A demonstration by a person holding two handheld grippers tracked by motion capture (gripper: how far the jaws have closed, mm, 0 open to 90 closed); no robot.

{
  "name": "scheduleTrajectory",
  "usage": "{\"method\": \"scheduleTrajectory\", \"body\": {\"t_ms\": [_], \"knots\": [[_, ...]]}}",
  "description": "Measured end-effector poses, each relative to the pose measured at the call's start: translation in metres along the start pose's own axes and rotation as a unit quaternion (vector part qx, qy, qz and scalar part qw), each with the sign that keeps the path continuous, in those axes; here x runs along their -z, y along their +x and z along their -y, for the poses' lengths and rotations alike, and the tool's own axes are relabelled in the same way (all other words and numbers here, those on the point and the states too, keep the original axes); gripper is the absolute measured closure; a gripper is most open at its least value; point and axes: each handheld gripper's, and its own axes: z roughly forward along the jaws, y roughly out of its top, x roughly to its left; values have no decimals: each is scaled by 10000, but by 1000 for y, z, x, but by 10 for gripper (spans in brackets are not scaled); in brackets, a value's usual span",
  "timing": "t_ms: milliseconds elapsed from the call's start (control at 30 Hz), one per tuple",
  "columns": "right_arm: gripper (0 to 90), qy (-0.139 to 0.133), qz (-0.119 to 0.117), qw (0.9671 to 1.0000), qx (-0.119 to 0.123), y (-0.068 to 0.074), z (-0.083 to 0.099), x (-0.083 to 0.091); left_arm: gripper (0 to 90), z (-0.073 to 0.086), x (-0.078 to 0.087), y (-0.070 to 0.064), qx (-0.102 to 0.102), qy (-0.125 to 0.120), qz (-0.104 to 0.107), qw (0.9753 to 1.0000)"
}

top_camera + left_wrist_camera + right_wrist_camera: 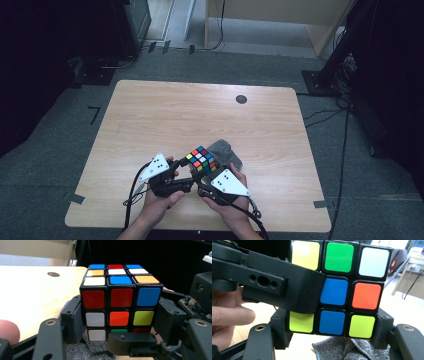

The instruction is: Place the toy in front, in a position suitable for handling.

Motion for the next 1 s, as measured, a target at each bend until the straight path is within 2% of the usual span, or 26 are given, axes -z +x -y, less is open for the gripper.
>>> {"method": "scheduleTrajectory", "body": {"t_ms": [100, 200, 267, 400, 467, 500, 567, 633, 667, 700, 733, 800, 867, 967, 1000], "knots": [[343, 110, -40, 9999, -42, -3, 1, -1, 269, -4, 5, 1, 37, -192, 48, 9998], [343, 259, -27, 9995, -180, -12, 4, -2, 217, -10, 13, 6, -57, -372, -5, 9993], [343, 304, -48, 9992, -269, -21, 4, -1, 203, -12, 19, 12, -211, -405, -138, 9989], [343, 416, -142, 9981, -426, -42, -2, 5, 174, -11, 23, 25, -436, -307, -257, 9982], [343, 454, -211, 9974, -523, -51, -5, 8, 171, -8, 23, 29, -721, -149, -356, 9967], [342, 471, -250, 9969, -586, -54, -6, 9, 171, -6, 22, 29, -934, -29, -410, 9948], [342, 573, -436, 9947, -730, -59, -11, 12, 173, 0, 18, 27, -1361, 148, -524, 9892], [342, 693, -698, 9915, -855, -61, -15, 13, 174, 5, 14, 24, -1704, 264, -525, 9836], [342, 737, -843, 9893, -940, -60, -17, 13, 175, 8, 12, 22, -1816, 296, -493, 9817], [342, 789, -1013, 9862, -1048, -59, -19, 13, 178, 9, 11, 21, -1892, 325, -451, 9804], [342, 830, -1148, 9832, -1148, -59, -20, 13, 178, 12, 9, 18, -2019, 391, -403, 9778], [342, 927, -1496, 9743, -1405, -58, -24, 13, 178, 16, 6, 14, -2253, 470, -381, 9724], [342, 1026, -1668, 9687, -1527, -57, -27, 12, 178, 19, 4, 11, -2471, 493, -417, 9668], [341, 1329, -1975, 9564, -1694, -56, -27, 8, 177, 21, 4, 9, -2663, 439, -455, 9618], [341, 1408, -2045, 9530, -1733, -55, -26, 7, 177, 22, 4, 8, -2761, 399, -467, 9592]]}}
